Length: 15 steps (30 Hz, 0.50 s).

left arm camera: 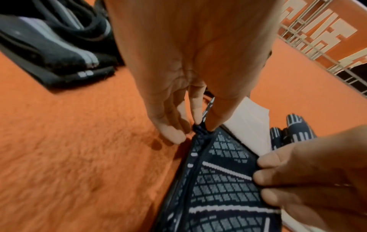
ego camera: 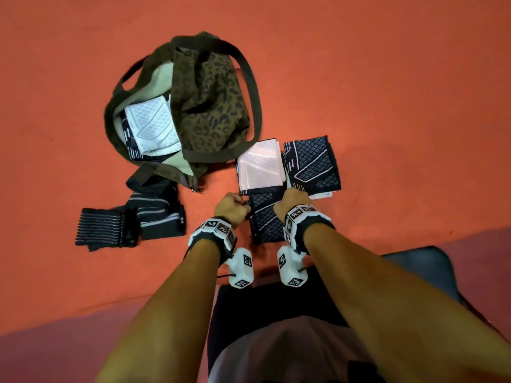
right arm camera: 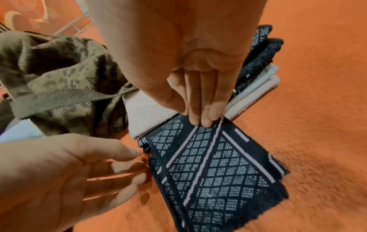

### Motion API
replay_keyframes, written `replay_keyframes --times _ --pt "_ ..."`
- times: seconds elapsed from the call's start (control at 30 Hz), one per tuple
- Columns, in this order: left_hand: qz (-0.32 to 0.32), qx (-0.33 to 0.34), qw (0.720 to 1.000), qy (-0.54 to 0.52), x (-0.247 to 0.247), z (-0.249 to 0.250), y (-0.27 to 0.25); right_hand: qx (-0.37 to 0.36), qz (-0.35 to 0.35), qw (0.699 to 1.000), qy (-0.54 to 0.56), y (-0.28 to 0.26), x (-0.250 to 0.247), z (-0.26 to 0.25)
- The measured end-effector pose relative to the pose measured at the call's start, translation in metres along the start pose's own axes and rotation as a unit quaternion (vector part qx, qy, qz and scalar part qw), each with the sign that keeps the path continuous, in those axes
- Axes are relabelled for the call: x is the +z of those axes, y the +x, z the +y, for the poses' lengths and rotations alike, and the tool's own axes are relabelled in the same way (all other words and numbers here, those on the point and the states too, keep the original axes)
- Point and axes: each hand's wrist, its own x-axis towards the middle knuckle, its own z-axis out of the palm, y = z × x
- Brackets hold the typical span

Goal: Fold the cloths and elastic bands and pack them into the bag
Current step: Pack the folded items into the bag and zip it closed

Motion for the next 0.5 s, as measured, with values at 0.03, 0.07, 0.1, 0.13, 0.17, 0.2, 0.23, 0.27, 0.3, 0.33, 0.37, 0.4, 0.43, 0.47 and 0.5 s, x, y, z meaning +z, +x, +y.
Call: replay_keyframes --times 0.03,0.07,0.1,0.13,0.17,0.2,0.23,0.27,0.3,0.33,0.37,0.4,0.43,0.47,0.5 --pt "0.002 -0.003 1.000 0.019 0.003 -0.001 -0.001 0.013 -0.009 1.000 -0.004 0.000 0.004 0.004" --pt "0.001 -0.005 0.999 0.042 0.004 -0.005 0.002 0.028 -0.019 0.999 -0.011 -0.001 0.006 0.007" --pt "-0.008 -0.011 0.999 0.049 0.006 -0.007 0.003 0.042 -0.025 0.999 -0.020 -0.001 0.009 0.010" --pt "-0.016 -0.016 0.998 0.052 0.007 -0.010 0.006 0.053 -0.026 0.998 -0.026 -0.002 0.010 0.011" --pt "-0.019 -0.021 0.998 0.058 0.008 -0.008 0.002 0.066 -0.024 0.997 -0.031 -0.002 0.011 0.012" --pt "-0.017 -0.024 0.998 0.060 0.009 -0.007 0.001 0.084 -0.023 0.996 -0.028 -0.004 0.011 0.012" --pt "-0.021 -0.021 0.998 0.061 0.008 -0.003 -0.002 0.101 -0.024 0.994 -0.022 -0.004 0.012 0.011" --pt "-0.030 -0.016 0.997 0.068 0.009 -0.002 -0.003 0.111 -0.029 0.993 -0.015 -0.004 0.013 0.010" --pt "-0.039 -0.009 0.996 0.075 0.009 0.000 -0.005 0.110 -0.037 0.993 -0.006 -0.004 0.013 0.008" --pt "-0.045 -0.008 0.996 0.078 0.009 0.001 -0.007 0.104 -0.047 0.993 0.005 -0.004 0.012 0.005" --pt "-0.049 -0.008 0.996 0.077 0.008 0.001 -0.008 0.101 -0.060 0.993 0.020 -0.003 0.011 0.004" --pt "-0.055 -0.010 0.996 0.073 0.008 0.001 -0.008 0.097 -0.075 0.992 0.034 -0.005 0.009 0.002" --pt "-0.055 -0.009 0.996 0.071 0.006 0.002 -0.011 0.091 -0.083 0.992 0.039 -0.006 0.007 0.002" --pt "-0.056 -0.006 0.996 0.067 0.004 0.002 -0.012 0.088 -0.087 0.992 0.036 -0.008 0.004 0.001" --pt "-0.058 -0.001 0.996 0.064 0.001 0.003 -0.013 0.088 -0.089 0.992 0.034 -0.010 0.001 0.001"
